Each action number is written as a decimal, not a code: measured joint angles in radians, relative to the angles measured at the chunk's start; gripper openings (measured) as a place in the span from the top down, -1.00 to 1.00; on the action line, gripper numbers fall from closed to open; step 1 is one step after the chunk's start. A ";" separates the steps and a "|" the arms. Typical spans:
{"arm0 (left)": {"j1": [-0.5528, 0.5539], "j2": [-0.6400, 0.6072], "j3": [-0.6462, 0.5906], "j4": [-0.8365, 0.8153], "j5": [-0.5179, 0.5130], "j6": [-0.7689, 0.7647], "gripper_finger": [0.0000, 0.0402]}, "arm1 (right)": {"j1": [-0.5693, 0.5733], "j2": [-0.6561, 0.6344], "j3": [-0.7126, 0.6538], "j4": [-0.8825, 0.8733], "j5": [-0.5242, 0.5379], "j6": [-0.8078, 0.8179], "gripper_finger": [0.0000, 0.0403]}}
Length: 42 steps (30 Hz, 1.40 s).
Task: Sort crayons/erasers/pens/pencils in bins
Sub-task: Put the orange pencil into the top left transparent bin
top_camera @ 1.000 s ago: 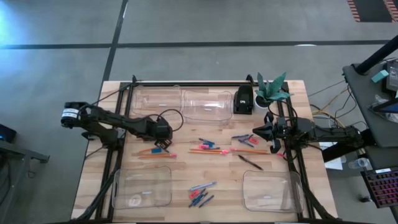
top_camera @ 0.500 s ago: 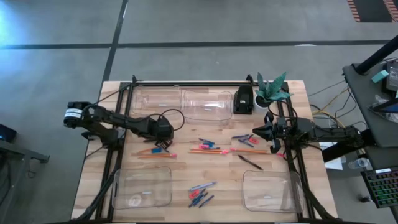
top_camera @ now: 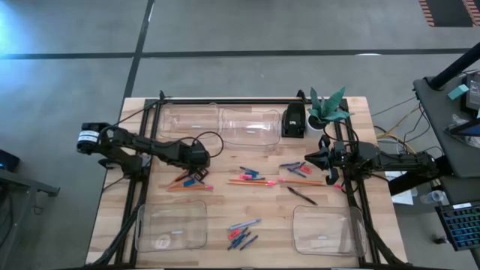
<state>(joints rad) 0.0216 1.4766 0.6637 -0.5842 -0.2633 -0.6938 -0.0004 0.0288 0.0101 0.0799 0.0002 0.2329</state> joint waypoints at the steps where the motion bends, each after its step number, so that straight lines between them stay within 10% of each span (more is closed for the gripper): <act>1: 0.000 -0.002 0.004 -0.002 -0.001 0.001 0.95 | 0.000 0.000 0.000 0.000 0.000 0.000 0.89; 18: -0.002 -0.217 0.079 0.001 -0.044 0.131 0.95 | 0.000 0.000 0.000 0.000 0.000 0.000 0.89; 28: 0.024 -0.349 0.146 0.259 -0.288 0.589 0.95 | 0.000 0.000 0.000 0.000 0.000 0.000 0.89; 42: 0.314 -0.318 0.113 0.538 -0.322 0.917 0.95 | 0.000 0.000 0.000 0.000 0.000 0.000 0.89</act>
<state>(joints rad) 0.3354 1.1588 0.7764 -0.0459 -0.5858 0.2234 -0.0006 0.0292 0.0097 0.0799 0.0006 0.2329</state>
